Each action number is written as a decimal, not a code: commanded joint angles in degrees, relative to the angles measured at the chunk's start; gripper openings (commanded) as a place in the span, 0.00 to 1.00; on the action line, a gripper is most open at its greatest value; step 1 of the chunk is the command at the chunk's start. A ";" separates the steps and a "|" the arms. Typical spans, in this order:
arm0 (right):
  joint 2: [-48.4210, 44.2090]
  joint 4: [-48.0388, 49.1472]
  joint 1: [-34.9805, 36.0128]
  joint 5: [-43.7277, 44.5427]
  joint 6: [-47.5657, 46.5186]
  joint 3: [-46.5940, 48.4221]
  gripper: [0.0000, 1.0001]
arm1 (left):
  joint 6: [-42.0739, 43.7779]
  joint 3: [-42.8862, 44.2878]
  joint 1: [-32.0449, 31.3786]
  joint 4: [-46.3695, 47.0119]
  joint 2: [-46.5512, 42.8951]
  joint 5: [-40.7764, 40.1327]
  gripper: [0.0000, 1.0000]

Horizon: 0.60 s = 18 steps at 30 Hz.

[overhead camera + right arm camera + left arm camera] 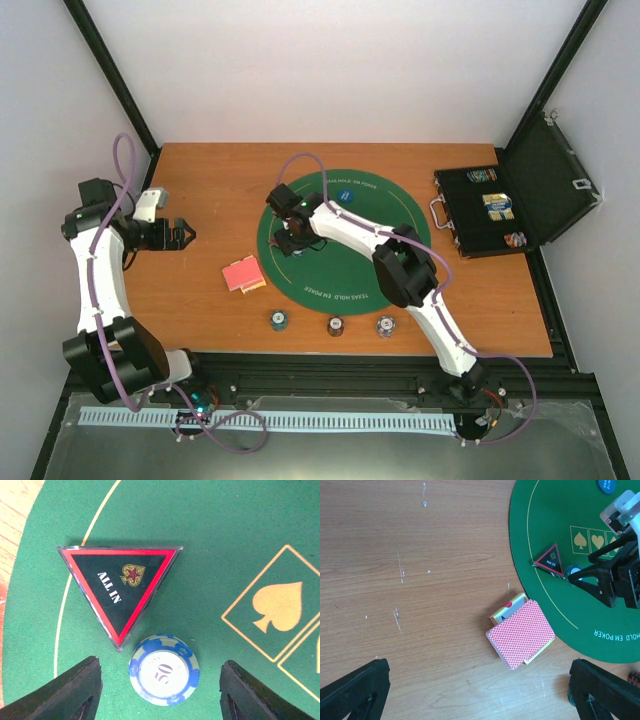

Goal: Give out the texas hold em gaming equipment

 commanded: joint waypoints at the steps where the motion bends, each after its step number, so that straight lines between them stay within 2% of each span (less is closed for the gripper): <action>1: -3.87 -2.48 -0.30 1.43 0.27 1.43 0.65 | 1.02 2.58 -0.15 -1.62 -0.25 0.83 1.00; 5: -9.50 -2.53 2.22 3.30 0.97 -1.85 0.70 | 1.24 2.84 -0.15 -2.03 -0.39 0.79 1.00; 7: -13.14 -2.02 5.04 5.25 1.57 -5.47 0.76 | 1.22 2.79 -0.17 -2.09 -0.50 0.85 1.00; 12: -20.15 0.51 13.36 7.49 5.89 -15.07 0.83 | 1.29 2.31 -0.16 -1.85 -0.59 0.90 1.00; 18: -23.46 4.55 21.09 5.82 9.95 -23.31 0.91 | 1.46 2.06 -0.15 -1.94 -0.78 1.33 1.00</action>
